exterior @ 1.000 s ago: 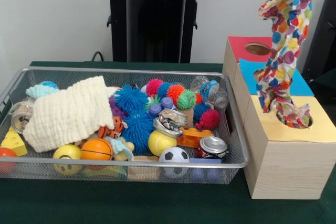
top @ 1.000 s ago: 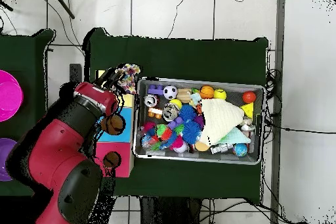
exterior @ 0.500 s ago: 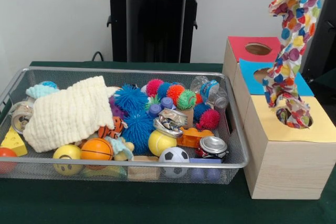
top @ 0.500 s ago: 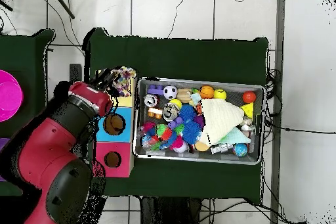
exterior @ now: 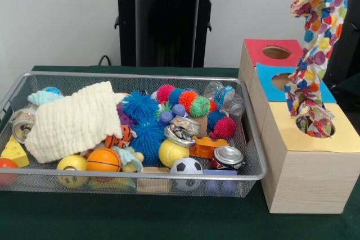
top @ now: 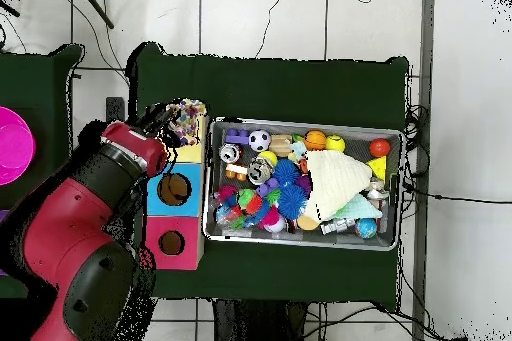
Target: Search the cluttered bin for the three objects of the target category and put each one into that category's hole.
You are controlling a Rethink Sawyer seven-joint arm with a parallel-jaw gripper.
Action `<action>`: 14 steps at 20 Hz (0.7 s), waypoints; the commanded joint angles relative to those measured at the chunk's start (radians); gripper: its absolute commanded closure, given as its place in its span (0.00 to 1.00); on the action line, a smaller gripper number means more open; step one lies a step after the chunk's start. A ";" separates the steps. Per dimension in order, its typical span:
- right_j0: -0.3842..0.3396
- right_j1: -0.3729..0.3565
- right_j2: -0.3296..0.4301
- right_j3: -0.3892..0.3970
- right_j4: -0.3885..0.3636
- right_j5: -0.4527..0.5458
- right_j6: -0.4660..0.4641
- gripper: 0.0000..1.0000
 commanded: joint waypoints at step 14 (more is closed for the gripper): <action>-0.017 0.050 0.182 -0.005 0.211 0.278 0.419 1.00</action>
